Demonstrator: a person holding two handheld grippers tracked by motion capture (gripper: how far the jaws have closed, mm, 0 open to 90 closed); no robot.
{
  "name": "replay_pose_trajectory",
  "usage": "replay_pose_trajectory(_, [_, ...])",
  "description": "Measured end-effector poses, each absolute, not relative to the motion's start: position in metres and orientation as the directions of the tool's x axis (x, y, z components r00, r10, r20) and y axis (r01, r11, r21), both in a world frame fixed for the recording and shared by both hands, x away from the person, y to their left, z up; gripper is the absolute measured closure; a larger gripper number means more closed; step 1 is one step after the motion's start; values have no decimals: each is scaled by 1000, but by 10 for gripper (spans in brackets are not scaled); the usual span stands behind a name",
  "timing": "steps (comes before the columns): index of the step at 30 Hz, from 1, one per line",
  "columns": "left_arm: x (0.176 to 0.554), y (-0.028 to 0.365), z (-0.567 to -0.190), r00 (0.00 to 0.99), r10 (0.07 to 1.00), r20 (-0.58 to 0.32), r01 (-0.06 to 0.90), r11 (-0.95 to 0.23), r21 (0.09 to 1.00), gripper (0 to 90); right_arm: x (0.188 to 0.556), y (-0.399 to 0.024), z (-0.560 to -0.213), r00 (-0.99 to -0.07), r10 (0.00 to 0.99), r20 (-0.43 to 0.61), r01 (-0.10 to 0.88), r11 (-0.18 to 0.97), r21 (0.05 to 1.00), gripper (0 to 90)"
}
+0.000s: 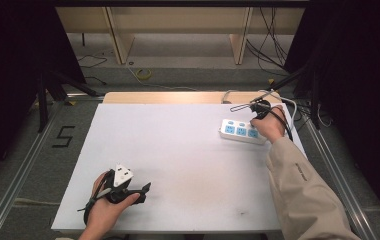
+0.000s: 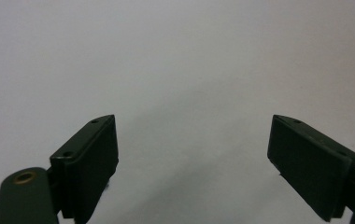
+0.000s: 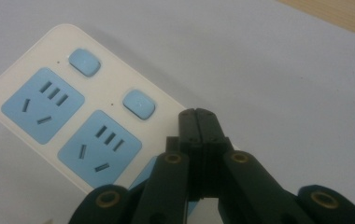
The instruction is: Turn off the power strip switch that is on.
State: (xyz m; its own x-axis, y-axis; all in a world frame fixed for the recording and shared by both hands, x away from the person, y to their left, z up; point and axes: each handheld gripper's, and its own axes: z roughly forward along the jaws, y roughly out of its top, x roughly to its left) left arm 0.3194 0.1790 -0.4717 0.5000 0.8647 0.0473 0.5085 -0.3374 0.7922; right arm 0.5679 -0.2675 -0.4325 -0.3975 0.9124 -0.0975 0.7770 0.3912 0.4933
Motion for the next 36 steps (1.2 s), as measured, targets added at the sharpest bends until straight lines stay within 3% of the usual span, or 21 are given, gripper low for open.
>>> replay_pose_trajectory(36, [317, 180, -472, 498, 866, 52, 509, -340, 791, 160, 572, -267, -435, -388, 918, -79, 803, 379, 460, 900])
